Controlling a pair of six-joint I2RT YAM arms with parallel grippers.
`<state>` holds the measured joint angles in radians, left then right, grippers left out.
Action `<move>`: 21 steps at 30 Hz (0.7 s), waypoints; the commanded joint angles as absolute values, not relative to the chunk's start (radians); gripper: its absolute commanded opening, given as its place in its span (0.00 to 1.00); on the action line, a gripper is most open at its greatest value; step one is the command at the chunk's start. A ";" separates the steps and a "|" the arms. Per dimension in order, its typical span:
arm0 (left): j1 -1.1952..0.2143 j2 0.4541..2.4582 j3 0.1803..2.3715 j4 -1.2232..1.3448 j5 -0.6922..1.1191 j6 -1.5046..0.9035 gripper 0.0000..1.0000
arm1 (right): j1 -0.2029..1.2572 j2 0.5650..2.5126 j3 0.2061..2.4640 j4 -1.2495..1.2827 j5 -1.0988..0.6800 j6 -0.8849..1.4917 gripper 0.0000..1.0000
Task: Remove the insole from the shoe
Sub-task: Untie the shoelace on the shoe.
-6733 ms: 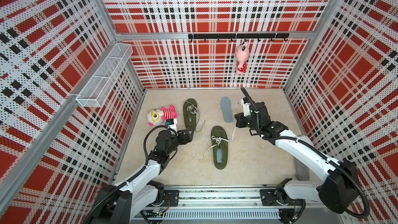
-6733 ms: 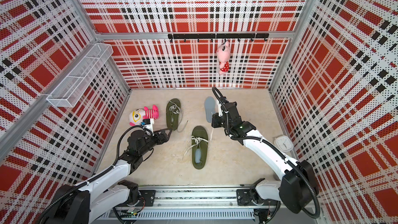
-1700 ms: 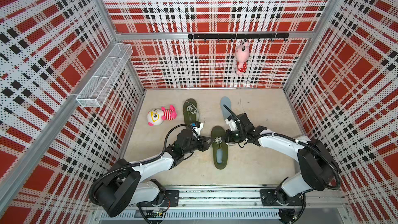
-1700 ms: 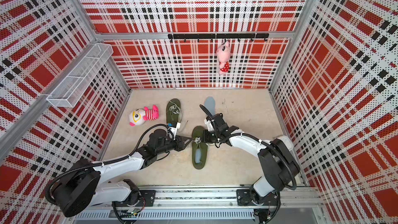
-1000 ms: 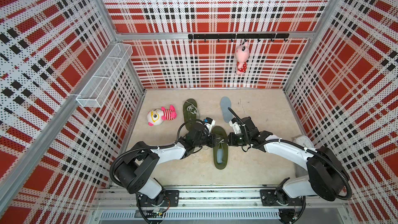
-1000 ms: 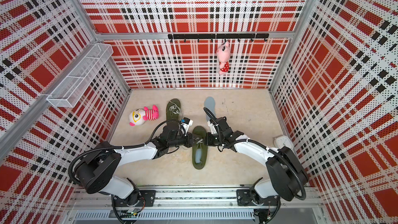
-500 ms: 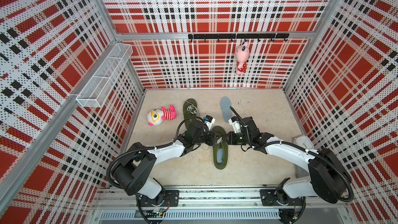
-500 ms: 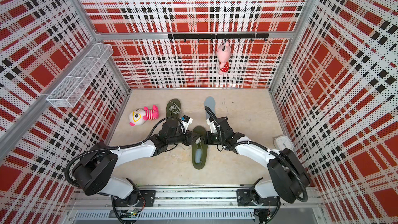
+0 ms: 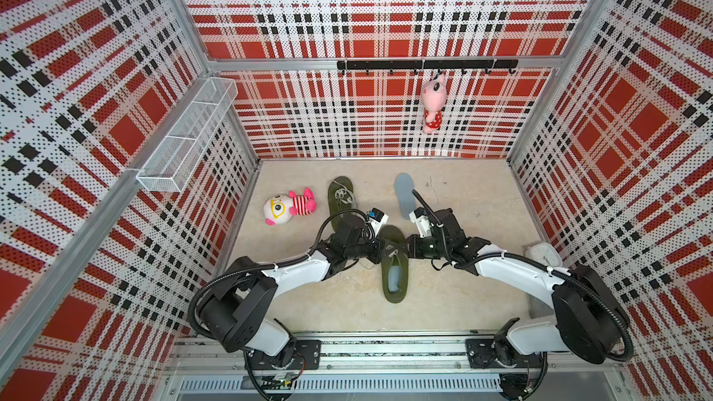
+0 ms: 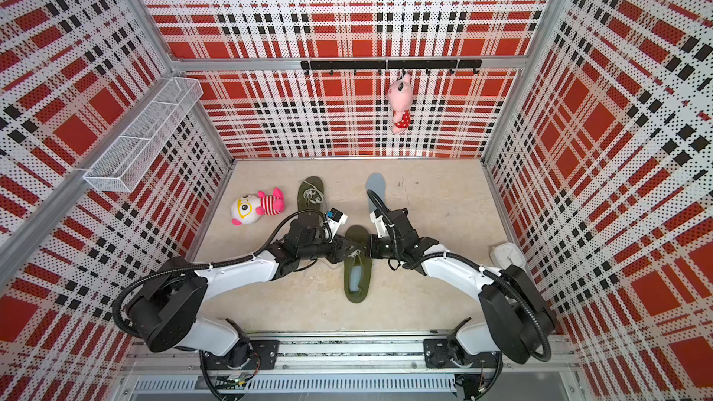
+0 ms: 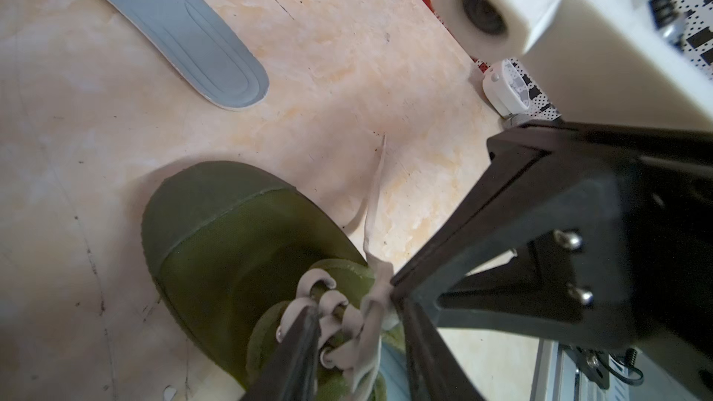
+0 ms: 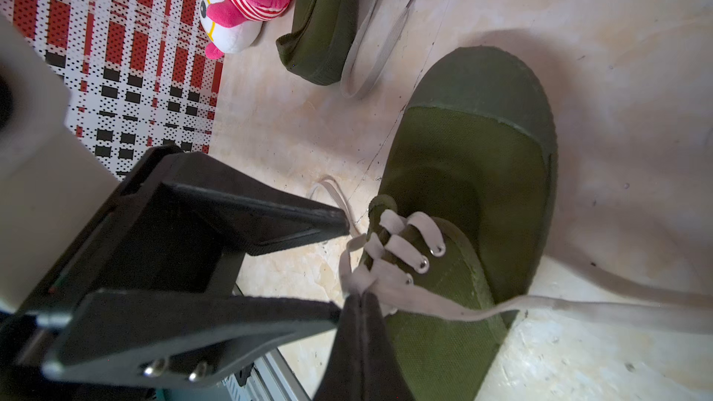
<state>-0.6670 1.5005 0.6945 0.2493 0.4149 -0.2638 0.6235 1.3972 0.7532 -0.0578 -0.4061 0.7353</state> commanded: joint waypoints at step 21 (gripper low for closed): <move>-0.677 1.499 0.700 0.211 0.425 -0.214 0.12 | 0.624 1.378 0.764 -0.065 -0.372 0.728 0.00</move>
<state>-0.6693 1.5066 0.6945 0.2150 0.4149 -0.2317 0.6235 1.3972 0.7532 -0.0620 -0.3958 0.7345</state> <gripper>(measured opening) 0.139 0.042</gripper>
